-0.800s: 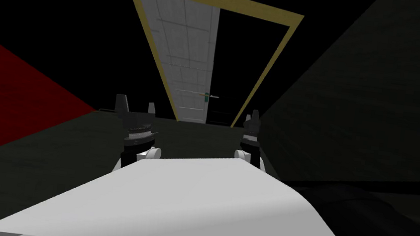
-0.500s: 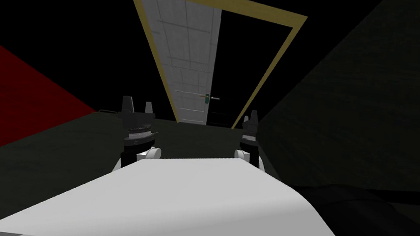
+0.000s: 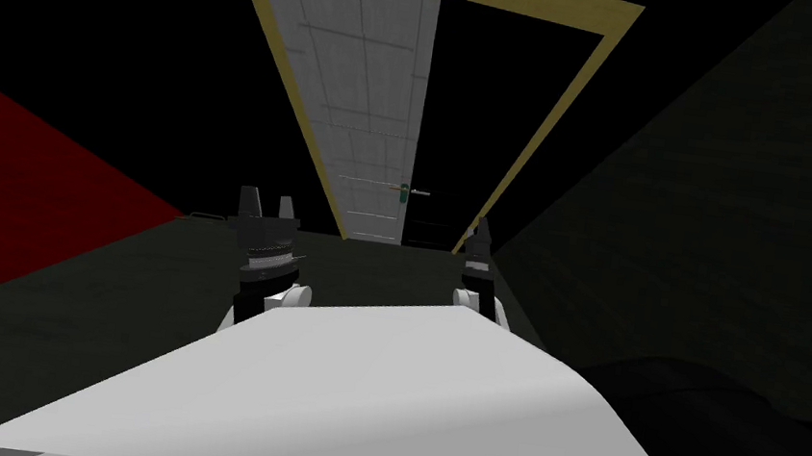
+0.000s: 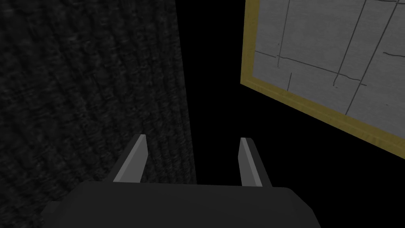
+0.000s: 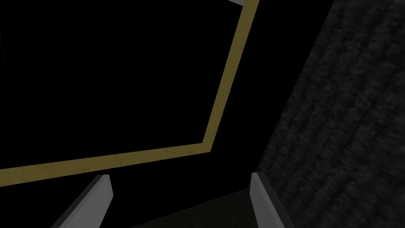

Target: Pull the door open

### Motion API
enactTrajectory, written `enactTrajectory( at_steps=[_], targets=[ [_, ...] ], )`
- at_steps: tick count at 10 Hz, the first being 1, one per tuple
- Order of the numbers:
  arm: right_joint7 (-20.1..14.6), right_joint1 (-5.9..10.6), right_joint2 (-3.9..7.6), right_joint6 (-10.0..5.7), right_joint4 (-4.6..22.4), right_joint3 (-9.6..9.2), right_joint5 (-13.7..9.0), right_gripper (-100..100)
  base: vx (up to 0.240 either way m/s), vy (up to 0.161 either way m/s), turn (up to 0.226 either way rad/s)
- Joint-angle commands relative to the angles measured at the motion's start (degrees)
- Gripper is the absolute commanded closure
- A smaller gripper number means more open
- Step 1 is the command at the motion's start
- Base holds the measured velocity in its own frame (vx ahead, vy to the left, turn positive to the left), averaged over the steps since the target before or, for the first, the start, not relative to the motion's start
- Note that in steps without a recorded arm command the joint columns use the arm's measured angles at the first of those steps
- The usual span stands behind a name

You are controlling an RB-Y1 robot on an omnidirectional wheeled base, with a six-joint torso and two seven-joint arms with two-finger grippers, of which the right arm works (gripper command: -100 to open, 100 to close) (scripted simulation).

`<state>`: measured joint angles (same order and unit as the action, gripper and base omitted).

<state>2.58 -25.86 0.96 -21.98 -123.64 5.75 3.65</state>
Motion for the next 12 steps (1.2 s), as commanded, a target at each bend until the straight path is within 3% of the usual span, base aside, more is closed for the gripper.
enactTrajectory(
  at_steps=[1, 4, 12],
  targets=[
    [-1.15, 0.68, 0.67, 0.18, 1.82, 0.43, 0.27, -100, 0.131, 0.034, 0.029],
    [-4.17, 2.62, 2.29, 0.59, 6.99, 1.49, 1.18, -100, 0.184, 0.036, 0.045],
    [-9.23, 5.87, 4.56, 1.29, 15.67, 3.27, 2.7, -100, 0.122, 0.024, 0.034]
  ],
)
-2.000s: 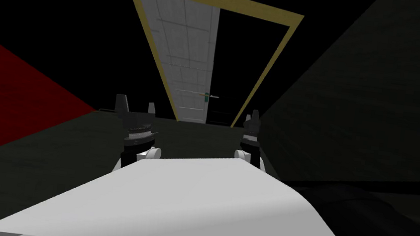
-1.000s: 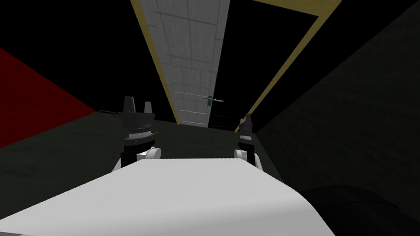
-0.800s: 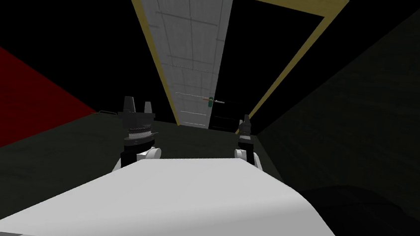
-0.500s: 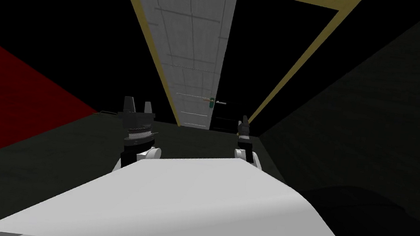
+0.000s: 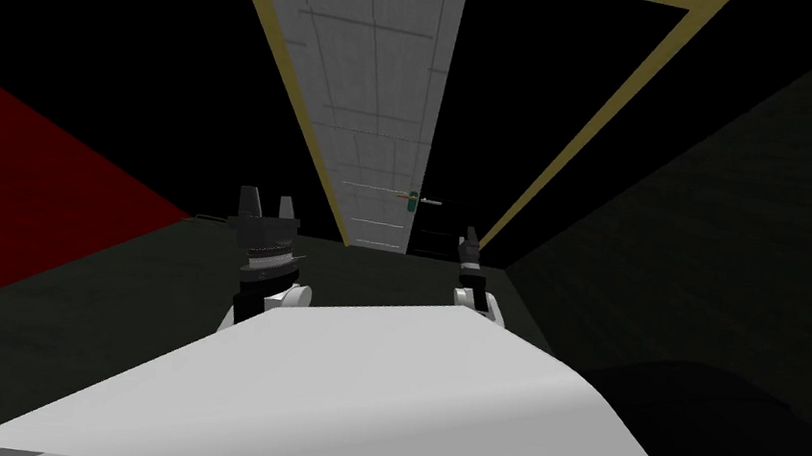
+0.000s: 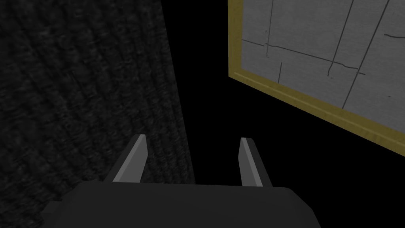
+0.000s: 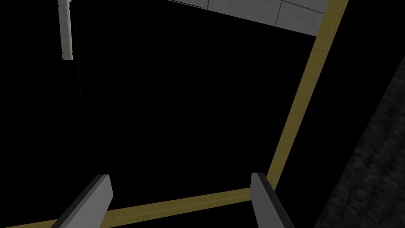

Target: Pull the door open

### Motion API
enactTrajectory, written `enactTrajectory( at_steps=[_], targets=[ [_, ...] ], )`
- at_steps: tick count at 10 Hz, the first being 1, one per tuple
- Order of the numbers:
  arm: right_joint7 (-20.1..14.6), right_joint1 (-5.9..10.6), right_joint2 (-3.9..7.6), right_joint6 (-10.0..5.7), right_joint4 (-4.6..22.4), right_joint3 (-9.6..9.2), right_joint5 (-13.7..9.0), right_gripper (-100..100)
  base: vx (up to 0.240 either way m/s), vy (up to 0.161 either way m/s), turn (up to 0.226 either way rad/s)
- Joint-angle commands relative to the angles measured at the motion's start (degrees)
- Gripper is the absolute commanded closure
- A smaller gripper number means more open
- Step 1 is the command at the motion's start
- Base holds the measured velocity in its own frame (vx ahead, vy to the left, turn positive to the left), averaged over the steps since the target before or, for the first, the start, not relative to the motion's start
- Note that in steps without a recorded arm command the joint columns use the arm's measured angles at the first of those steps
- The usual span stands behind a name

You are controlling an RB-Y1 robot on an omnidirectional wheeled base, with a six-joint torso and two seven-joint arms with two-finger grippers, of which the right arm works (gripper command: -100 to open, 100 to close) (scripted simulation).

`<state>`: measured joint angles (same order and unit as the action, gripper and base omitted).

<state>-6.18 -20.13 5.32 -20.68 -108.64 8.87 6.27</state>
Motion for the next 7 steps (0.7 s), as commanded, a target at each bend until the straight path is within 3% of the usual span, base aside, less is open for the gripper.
enactTrajectory(
  at_steps=[1, 7],
  targets=[
    [-1.06, 0.52, 0.44, 0.07, 1.67, 0.36, 0.26, -100, 0.103, 0.019, 0.032],
    [-5.72, 3.51, 2.17, 0.72, 9.67, 2.01, 1.66, -100, 0.135, 0.028, 0.039]
  ],
)
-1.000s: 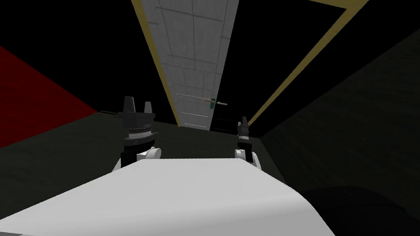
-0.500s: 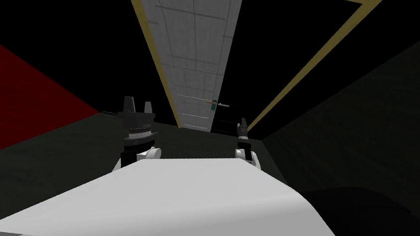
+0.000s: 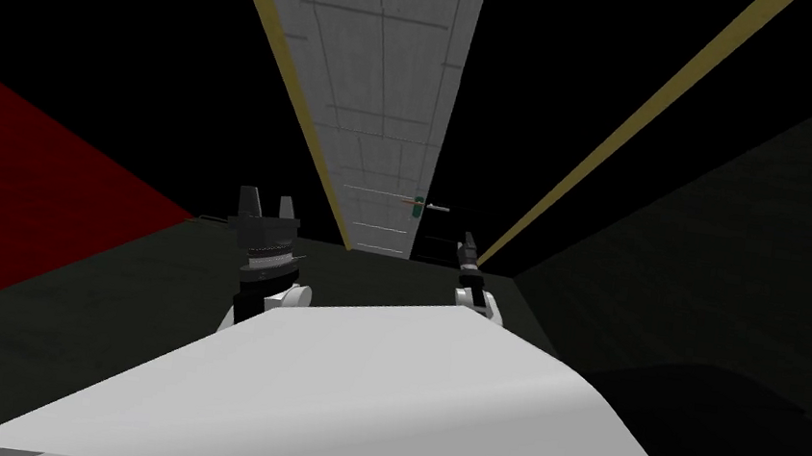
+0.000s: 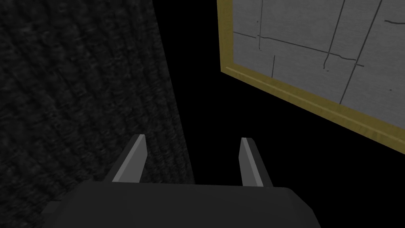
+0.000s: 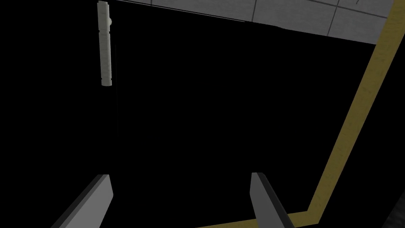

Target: Pull the door open

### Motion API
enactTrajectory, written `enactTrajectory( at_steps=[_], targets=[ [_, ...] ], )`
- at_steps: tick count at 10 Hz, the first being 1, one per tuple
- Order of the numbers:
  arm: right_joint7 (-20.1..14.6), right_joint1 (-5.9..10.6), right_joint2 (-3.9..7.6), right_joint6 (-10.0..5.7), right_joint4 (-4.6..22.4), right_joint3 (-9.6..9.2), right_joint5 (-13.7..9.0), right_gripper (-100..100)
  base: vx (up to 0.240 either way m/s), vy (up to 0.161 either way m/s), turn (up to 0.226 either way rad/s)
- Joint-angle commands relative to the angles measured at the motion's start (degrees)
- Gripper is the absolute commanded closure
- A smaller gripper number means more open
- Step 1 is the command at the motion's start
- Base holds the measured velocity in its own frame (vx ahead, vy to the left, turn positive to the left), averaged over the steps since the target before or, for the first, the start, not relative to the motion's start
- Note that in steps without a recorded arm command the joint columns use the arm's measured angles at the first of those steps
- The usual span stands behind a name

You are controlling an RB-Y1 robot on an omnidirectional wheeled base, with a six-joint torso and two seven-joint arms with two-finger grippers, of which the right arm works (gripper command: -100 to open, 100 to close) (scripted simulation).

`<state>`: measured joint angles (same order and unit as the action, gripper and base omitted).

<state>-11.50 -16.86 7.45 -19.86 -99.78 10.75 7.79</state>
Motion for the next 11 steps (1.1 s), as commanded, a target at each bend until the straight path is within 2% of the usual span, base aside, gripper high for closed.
enactTrajectory(
  at_steps=[1, 6, 7, 11],
  targets=[
    [-0.97, 0.61, 0.24, -0.02, 1.79, 0.33, 0.32, -100, 0.113, 0.019, 0.026],
    [-3.74, 2.39, 1.16, 0.36, 6.53, 1.3, 1.15, -100, 0.096, 0.015, 0.027],
    [-4.81, 3.07, 1.5, 0.51, 8.36, 1.68, 1.47, -100, 0.124, 0.02, 0.051],
    [-6.77, 4.33, 2.09, 0.78, 11.72, 2.37, 2.06, -100, 0.133, 0.019, 0.028]
  ],
)
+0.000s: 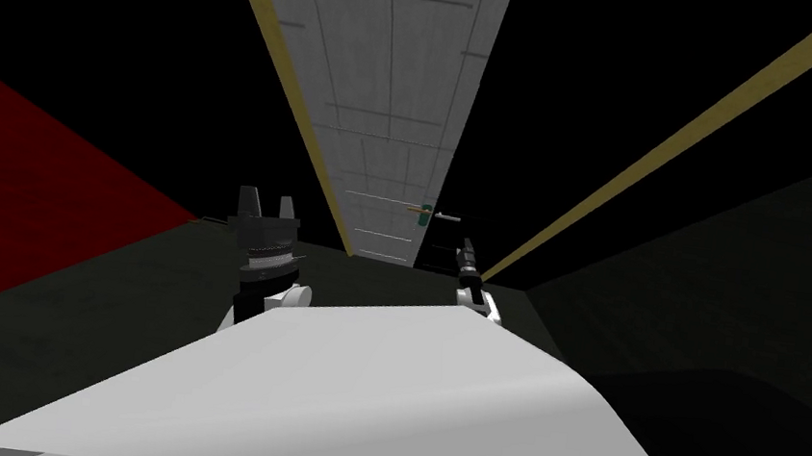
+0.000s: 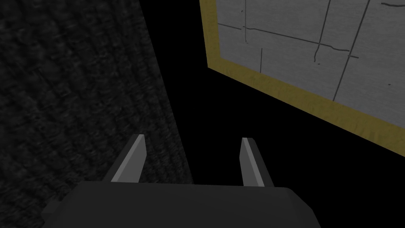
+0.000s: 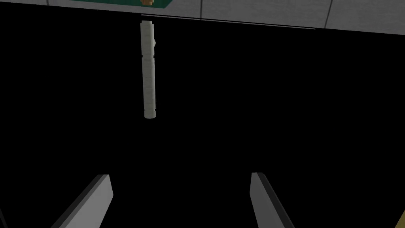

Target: Pull the door open

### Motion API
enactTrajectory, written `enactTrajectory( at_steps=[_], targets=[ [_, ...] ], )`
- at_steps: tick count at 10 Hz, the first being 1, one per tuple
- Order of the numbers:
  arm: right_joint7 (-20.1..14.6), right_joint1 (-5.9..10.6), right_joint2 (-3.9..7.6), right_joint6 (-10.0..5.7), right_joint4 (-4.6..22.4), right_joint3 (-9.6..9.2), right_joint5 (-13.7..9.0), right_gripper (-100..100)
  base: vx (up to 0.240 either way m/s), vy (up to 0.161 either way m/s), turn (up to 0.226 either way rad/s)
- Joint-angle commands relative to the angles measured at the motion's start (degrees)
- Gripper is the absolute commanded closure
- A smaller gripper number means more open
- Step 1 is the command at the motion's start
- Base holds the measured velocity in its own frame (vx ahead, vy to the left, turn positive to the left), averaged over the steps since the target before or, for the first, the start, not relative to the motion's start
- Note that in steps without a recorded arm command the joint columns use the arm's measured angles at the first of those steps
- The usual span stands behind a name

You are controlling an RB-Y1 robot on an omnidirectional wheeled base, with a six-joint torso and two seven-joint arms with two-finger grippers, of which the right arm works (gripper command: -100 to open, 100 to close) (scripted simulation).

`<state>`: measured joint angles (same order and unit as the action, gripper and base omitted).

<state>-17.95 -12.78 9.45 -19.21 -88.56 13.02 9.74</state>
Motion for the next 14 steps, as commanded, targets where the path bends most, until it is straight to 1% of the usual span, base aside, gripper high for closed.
enactTrajectory(
  at_steps=[1, 3, 6, 9, 10, 11, 12, 14],
  targets=[
    [-1.24, 0.84, 0.36, 0.25, 2.06, 0.42, 0.39, -100, 0.124, 0.001, 0.041],
    [-2.07, 1.37, 0.59, 0.36, 3.49, 0.72, 0.64, -100, 0.125, 0.004, 0.023],
    [-4.23, 2.77, 1.19, 0.66, 7.2, 1.48, 1.29, -100, 0.161, 0.011, 0.036],
    [-5.78, 3.75, 1.6, 0.87, 9.84, 2.02, 1.75, -100, 0.197, -0.008, 0.025],
    [-5.39, 3.45, 1.46, 0.92, 9.03, 1.87, 1.67, -100, 0.091, -0.004, 0.008],
    [-5.76, 2.98, 2.81, 0.68, 10.52, 3.65, 1.0, -100, 0.106, -0.022, 0.023],
    [-5.96, 2.7, 3.72, 0.42, 11.54, 4.8, 0.51, -100, 0.176, -0.029, 0.035],
    [-6.31, 2.45, 5.19, -0.12, 13.3, 6.54, -0.31, -100, 0.18, -0.051, 0.05]
  ],
)
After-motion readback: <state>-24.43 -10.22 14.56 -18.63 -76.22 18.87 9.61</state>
